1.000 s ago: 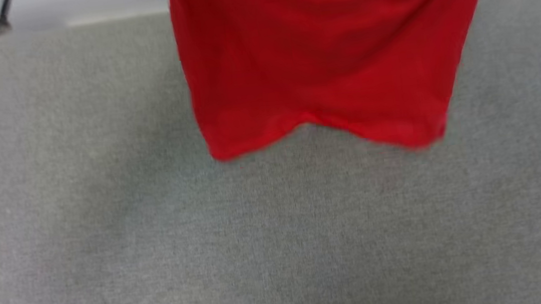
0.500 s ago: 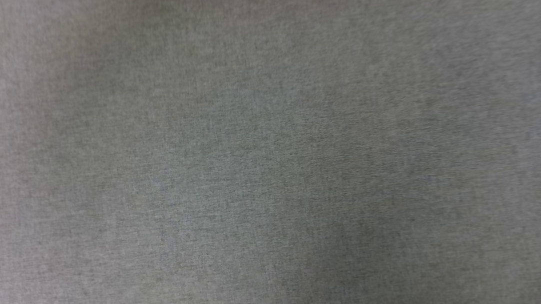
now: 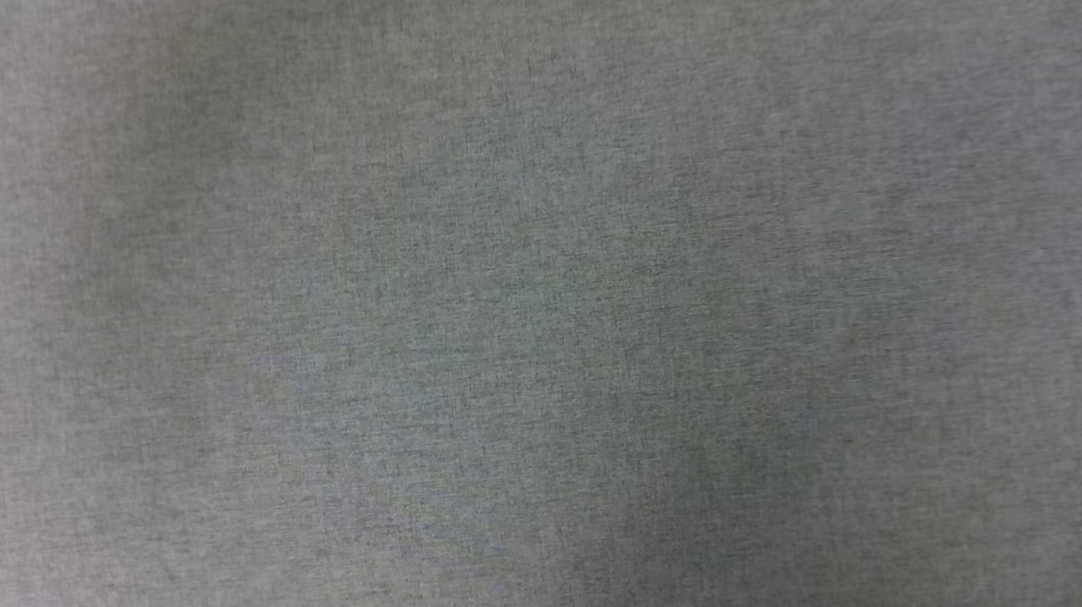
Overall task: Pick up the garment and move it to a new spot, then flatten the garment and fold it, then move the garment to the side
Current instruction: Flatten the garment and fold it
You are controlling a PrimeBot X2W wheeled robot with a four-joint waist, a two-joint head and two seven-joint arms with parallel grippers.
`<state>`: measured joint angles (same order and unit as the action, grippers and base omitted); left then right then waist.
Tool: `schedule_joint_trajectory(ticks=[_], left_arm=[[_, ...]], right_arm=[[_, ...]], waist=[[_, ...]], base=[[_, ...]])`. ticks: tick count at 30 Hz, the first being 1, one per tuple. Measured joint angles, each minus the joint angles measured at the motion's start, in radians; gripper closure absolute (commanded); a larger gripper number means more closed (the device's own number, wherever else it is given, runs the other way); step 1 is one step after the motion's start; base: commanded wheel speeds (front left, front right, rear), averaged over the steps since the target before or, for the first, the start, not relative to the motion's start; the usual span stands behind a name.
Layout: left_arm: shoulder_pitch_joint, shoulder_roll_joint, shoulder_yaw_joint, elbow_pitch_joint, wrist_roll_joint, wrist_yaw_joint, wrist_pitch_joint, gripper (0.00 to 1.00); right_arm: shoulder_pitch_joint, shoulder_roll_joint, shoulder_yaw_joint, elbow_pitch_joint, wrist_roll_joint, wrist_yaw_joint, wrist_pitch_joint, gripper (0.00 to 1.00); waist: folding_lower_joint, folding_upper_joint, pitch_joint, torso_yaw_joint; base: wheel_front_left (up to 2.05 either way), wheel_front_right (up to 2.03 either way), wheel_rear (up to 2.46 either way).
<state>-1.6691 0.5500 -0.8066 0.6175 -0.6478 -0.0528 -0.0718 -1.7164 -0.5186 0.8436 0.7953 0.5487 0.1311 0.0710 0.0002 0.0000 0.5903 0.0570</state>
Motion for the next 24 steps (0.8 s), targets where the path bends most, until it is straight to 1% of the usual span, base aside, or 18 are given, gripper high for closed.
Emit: schedule_joint_trajectory(ticks=[3, 5, 11, 15, 19, 22, 24], left_arm=[[0.112, 0.005, -0.008, 0.001, -0.026, 0.004, -0.029, 1.0], [0.191, 0.02, -0.014, 0.002, -0.045, 0.003, -0.046, 1.0], [0.436, 0.053, -0.026, -0.003, -0.105, 0.007, -0.112, 1.0], [0.608, 0.074, -0.036, -0.035, -0.138, 0.026, -0.143, 1.0], [0.772, 0.103, -0.044, -0.072, -0.174, 0.041, -0.162, 1.0], [0.895, 0.11, -0.049, -0.106, -0.204, 0.064, -0.17, 1.0], [0.969, 0.125, -0.049, -0.127, -0.219, 0.08, -0.174, 1.0]], right_arm=[[0.099, 0.02, 0.04, 0.014, 0.03, 0.0, -0.041, 1.0], [0.161, 0.025, 0.058, 0.016, 0.053, 0.0, -0.07, 1.0], [0.344, 0.016, 0.108, 0.004, 0.123, 0.0, -0.154, 1.0], [0.466, -0.007, 0.141, -0.034, 0.168, 0.0, -0.202, 1.0], [0.593, -0.049, 0.161, -0.078, 0.212, 0.0, -0.242, 1.0], [0.692, -0.08, 0.171, -0.111, 0.229, 0.0, -0.26, 1.0], [0.757, -0.101, 0.172, -0.133, 0.243, 0.0, -0.268, 1.0]], waist=[[0.0, 0.0, -0.025, -0.006], [-0.0001, 0.0, -0.046, -0.01], [-0.0001, 0.0, -0.12, -0.02], [-0.0002, 0.0, -0.178, -0.029], [-0.0003, 0.0, -0.238, -0.037], [-0.0003, 0.0, -0.283, -0.041], [-0.0003, 0.0001, -0.314, -0.044]], base=[[0.0, 0.0, 0.0], [0.0, 0.0, 0.0], [0.0, 0.0, 0.0], [0.0, 0.0, 0.0], [0.0, 0.0, 0.0], [0.0, 0.0, 0.0], [0.0, 0.0, 0.0]])
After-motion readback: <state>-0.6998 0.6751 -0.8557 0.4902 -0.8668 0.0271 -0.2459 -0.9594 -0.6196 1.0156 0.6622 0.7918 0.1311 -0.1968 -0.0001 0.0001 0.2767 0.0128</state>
